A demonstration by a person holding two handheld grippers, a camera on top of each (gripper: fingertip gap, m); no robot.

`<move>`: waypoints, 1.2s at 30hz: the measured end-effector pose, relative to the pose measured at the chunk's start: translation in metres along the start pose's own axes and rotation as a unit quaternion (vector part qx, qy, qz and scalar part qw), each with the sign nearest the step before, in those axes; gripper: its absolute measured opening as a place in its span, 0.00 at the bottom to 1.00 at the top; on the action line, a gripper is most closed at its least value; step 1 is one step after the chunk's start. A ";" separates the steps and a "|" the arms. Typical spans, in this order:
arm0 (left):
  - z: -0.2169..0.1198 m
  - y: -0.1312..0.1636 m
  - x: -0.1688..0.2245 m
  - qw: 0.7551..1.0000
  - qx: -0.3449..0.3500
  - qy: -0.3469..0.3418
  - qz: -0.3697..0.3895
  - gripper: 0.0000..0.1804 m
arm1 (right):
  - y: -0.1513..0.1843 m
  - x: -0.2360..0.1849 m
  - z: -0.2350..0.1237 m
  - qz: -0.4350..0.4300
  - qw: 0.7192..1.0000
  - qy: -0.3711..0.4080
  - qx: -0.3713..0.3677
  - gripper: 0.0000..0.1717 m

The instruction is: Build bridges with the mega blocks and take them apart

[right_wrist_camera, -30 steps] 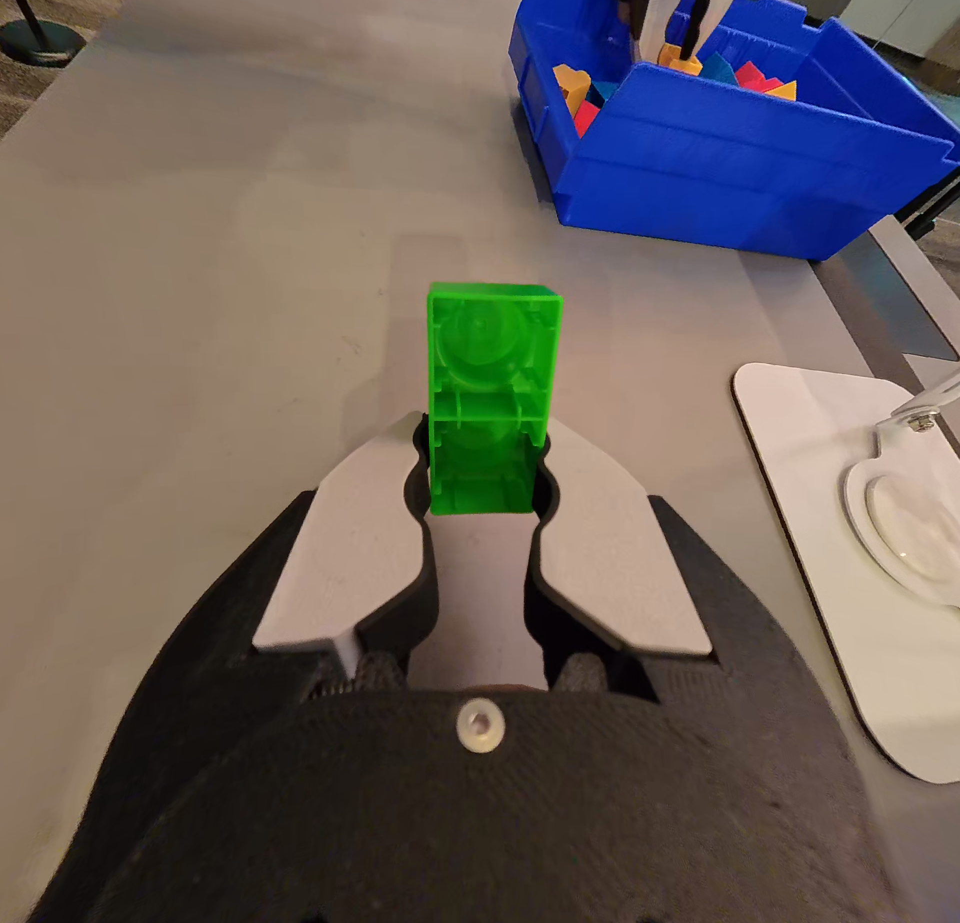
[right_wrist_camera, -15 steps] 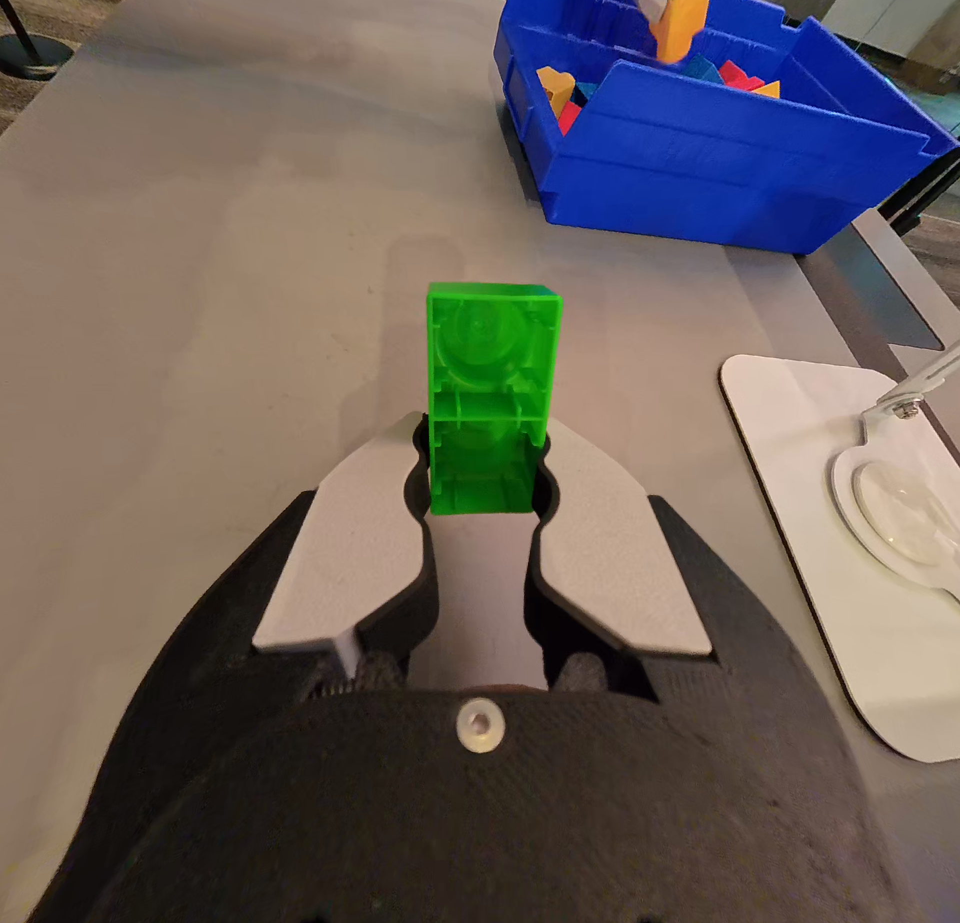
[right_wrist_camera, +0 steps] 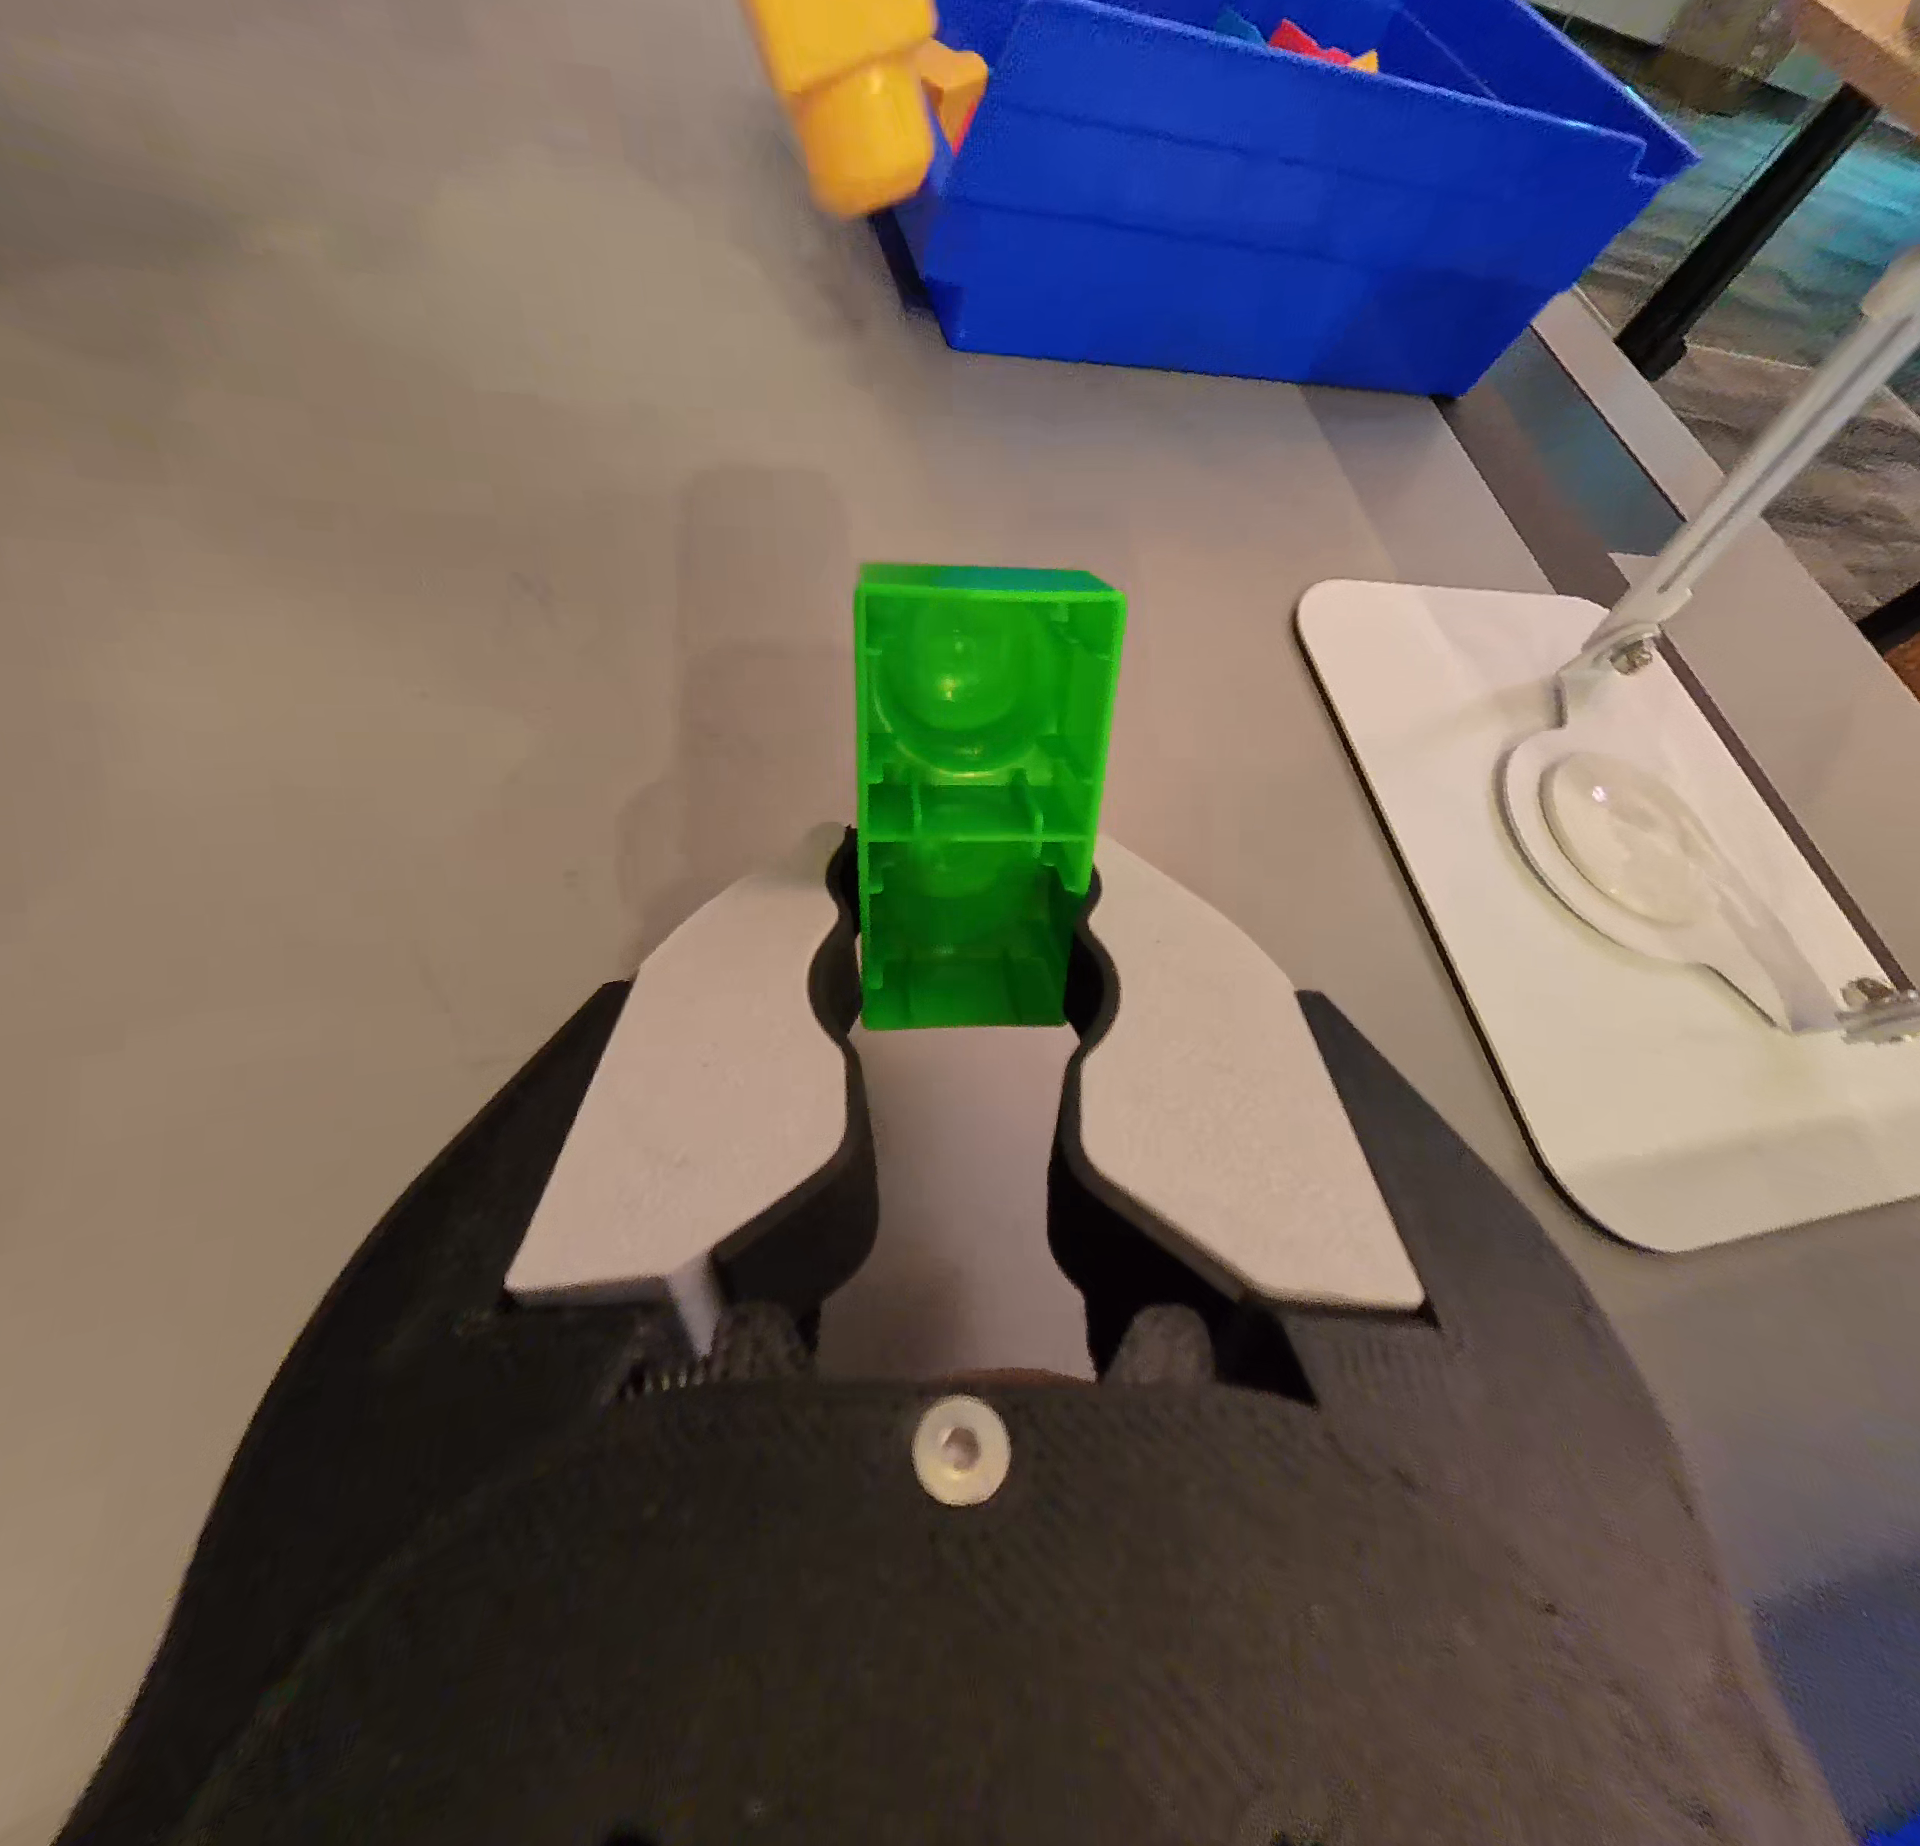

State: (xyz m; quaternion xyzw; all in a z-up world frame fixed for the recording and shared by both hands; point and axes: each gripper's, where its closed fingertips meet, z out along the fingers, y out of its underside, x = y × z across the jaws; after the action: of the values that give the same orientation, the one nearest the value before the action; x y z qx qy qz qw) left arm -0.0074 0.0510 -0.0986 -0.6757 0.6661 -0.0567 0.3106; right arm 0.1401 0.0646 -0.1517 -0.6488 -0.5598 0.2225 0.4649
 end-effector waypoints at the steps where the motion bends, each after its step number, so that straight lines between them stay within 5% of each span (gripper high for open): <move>1: 0.011 -0.005 0.007 1.000 -0.005 -0.001 0.007 0.01 | 0.002 0.002 -0.001 0.002 1.000 0.003 -0.002 0.21; 9: 0.080 -0.013 0.028 0.993 -0.073 -0.069 0.066 0.01 | 0.011 0.009 -0.006 0.005 1.000 0.012 -0.008 0.21; 18: 0.099 -0.010 0.033 0.982 -0.106 -0.106 0.112 0.02 | 0.014 0.005 -0.002 -0.009 1.000 0.010 -0.017 0.21; 32: 0.096 -0.005 0.047 0.992 -0.079 -0.071 0.068 0.37 | 0.018 0.006 -0.001 -0.007 1.000 0.008 -0.021 0.21; 36: 0.091 0.000 0.055 0.993 -0.088 -0.050 0.062 0.37 | 0.018 0.006 -0.001 -0.006 1.000 0.008 -0.021 0.21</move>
State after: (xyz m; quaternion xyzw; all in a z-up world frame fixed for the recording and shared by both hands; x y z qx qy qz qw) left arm 0.0427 0.0308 -0.1901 -0.6594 0.6930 0.0550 0.2860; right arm 0.1520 0.0708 -0.1650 -0.6566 -0.5648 0.2026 0.4570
